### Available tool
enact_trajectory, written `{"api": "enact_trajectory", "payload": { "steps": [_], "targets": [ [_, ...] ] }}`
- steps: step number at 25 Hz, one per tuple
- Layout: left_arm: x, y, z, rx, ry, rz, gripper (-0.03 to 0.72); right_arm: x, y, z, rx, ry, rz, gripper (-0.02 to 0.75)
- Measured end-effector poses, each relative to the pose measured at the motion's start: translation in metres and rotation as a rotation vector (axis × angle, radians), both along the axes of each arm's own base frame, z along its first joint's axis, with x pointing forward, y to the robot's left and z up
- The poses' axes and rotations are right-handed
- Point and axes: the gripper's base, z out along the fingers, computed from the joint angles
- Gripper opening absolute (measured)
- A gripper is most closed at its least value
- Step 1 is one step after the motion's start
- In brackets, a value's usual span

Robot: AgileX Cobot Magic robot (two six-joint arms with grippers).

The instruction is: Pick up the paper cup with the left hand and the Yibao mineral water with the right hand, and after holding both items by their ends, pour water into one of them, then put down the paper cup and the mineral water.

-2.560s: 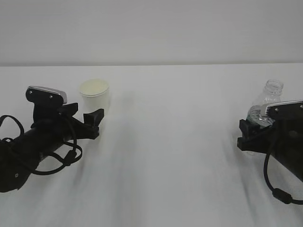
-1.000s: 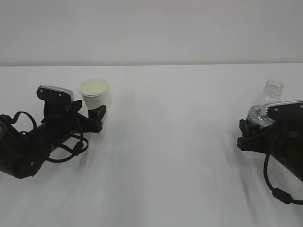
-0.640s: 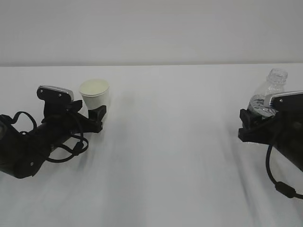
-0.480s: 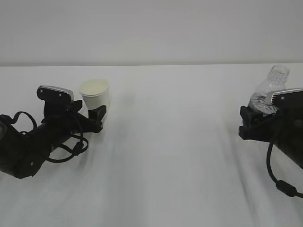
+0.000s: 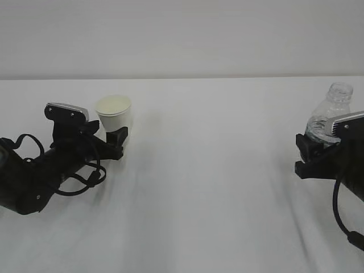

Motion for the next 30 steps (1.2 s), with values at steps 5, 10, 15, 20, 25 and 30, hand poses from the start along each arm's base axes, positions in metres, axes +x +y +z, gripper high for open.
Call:
{"api": "enact_trajectory", "payload": {
  "steps": [5,10,15,20,25,30],
  "targets": [
    [0.000,0.000,0.000,0.001,0.000,-0.004,0.589,-0.007,-0.001,0.009,0.001,-0.022,-0.001,0.452],
    [0.000,-0.001,0.000,0.002,-0.001,-0.008,0.585,-0.020,-0.004,0.018,0.003,-0.035,-0.008,0.452],
    [0.000,-0.001,0.000,0.002,-0.001,-0.010,0.583,-0.029,-0.009,0.027,0.017,-0.048,-0.057,0.452],
    [0.000,-0.001,0.000,0.003,-0.001,-0.013,0.583,-0.029,-0.009,0.026,0.015,-0.033,-0.057,0.452],
    [0.000,-0.001,0.000,0.003,-0.001,-0.013,0.578,-0.029,-0.009,0.027,0.015,-0.035,-0.057,0.452],
    [0.000,-0.001,0.000,0.003,-0.001,-0.013,0.536,-0.029,-0.009,0.027,0.015,-0.035,-0.057,0.452]
  ]
}}
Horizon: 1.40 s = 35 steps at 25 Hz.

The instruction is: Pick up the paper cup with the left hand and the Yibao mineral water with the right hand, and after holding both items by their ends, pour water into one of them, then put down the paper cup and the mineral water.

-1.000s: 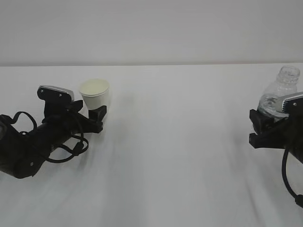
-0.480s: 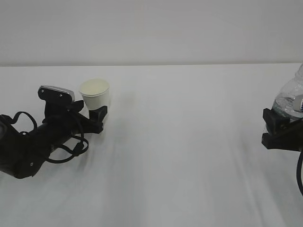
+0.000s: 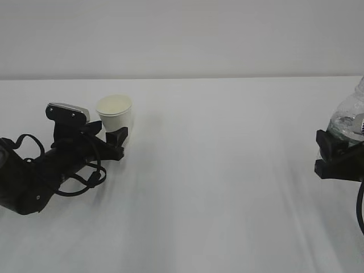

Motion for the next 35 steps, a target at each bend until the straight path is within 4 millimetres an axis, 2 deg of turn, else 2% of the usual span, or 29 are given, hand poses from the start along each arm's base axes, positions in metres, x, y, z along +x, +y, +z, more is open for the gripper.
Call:
{"api": "enact_trajectory", "payload": {
  "steps": [28,30,33,35],
  "targets": [
    [0.0019,0.0036,0.0003,-0.012,0.002,0.047,0.524,0.0037,0.0040,-0.0002,-0.048,0.018,0.051,0.452],
    [0.0020,0.0036,0.0004,-0.012,0.002,0.047,0.553,0.0037,0.0040,-0.0002,-0.048,0.018,0.052,0.452],
    [0.0020,0.0036,0.0004,-0.012,0.002,0.047,0.647,0.0037,0.0040,-0.0002,-0.048,0.018,0.052,0.452],
    [0.0020,0.0036,0.0004,-0.012,0.002,0.047,0.675,0.0037,0.0040,-0.0002,-0.048,0.018,0.052,0.452]
  ]
}}
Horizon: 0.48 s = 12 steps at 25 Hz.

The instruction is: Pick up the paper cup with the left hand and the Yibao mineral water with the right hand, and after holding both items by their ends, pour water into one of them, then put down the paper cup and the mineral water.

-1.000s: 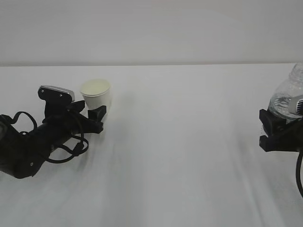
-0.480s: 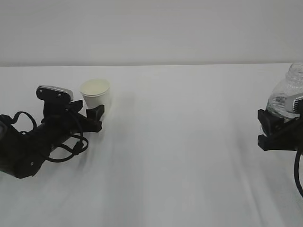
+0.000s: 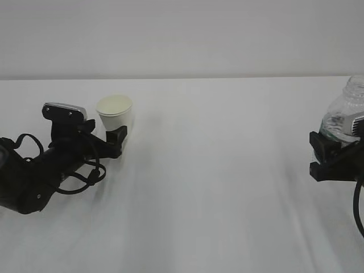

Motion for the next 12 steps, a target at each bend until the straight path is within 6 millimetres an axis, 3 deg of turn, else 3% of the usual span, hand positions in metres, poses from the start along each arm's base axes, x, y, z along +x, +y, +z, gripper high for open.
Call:
{"api": "enact_trajectory", "payload": {
  "steps": [12],
  "targets": [
    [0.0087,-0.0053,0.0028,-0.003,-0.031,-0.029,0.690,0.0000,0.0001,0.0000,0.000,0.000,0.001,0.452]
  ]
}}
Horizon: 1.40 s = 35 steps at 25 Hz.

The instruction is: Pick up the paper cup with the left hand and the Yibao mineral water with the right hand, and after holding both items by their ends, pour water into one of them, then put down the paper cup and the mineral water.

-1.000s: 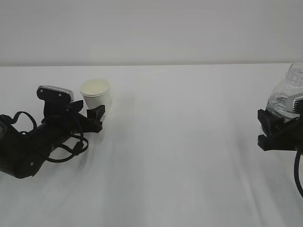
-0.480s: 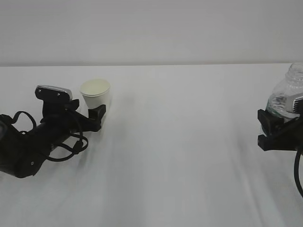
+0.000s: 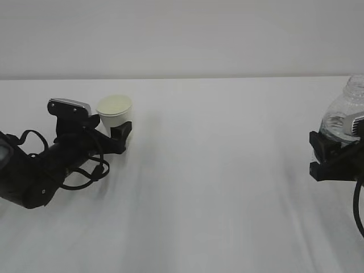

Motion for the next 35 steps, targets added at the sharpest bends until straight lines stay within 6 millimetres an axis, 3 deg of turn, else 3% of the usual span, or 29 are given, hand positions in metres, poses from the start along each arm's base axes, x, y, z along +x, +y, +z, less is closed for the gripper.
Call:
{"api": "enact_trajectory", "payload": {
  "steps": [10,35],
  "targets": [
    [0.009,-0.004,-0.012,-0.019,0.008,-0.012,0.690,0.000,0.000,0.000,0.000,-0.002,0.000,0.451],
    [0.021,-0.009,-0.007,-0.038,-0.030,-0.014,0.687,0.000,0.000,0.000,0.000,-0.002,0.000,0.451]
  ]
}}
